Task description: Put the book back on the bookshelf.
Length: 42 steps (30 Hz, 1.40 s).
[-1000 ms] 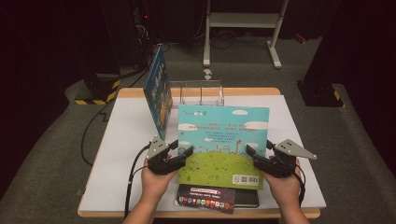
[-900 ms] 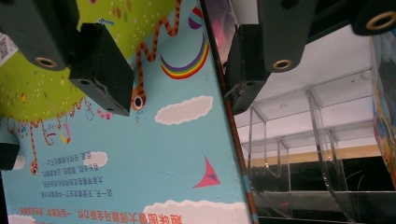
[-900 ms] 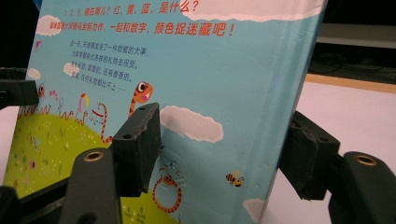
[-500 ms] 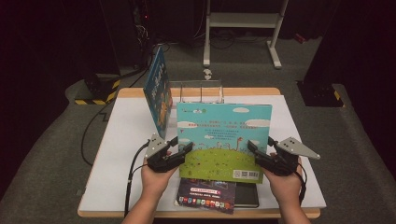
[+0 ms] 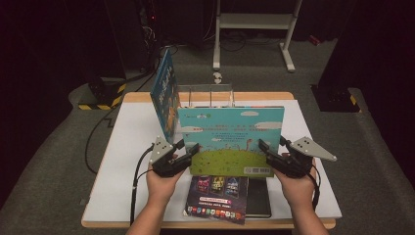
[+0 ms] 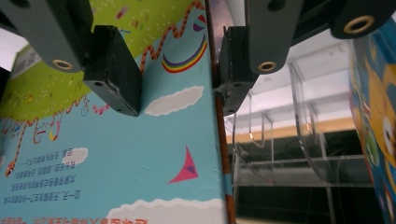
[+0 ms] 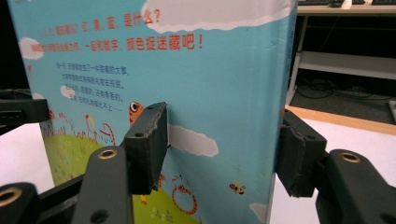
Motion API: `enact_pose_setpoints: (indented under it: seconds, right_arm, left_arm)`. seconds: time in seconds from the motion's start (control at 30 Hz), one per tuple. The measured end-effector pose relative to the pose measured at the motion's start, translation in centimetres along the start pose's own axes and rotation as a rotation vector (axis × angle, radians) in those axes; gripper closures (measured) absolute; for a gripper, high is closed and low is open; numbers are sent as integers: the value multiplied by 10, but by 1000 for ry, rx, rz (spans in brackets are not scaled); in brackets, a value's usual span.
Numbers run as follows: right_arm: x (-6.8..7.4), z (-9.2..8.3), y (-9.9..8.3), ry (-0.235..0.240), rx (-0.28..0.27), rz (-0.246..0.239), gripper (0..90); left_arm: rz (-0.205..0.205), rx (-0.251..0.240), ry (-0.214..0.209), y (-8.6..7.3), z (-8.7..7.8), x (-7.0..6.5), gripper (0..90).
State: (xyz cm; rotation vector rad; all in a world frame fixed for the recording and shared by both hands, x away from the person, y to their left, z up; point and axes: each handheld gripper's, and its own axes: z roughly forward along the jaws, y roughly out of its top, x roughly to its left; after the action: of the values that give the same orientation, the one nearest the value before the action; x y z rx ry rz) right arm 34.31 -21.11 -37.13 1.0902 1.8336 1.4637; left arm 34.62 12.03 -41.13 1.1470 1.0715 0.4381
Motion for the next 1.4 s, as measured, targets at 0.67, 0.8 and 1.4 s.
enact_pose_setpoints:
  seconds: [0.67, 0.8, 1.4]
  right_arm:
    - [-8, 12, 3, -14, -25, 4, 403]
    - [-13, 15, 7, -17, -41, -3, 399]
    - [-22, 36, 1, -24, -66, -15, 396]
  left_arm:
    - [56, -33, 3, 4, 17, 3, 506]
    - [72, -44, 0, 8, 24, 3, 507]
    - [89, -61, -2, 2, 38, 18, 503]
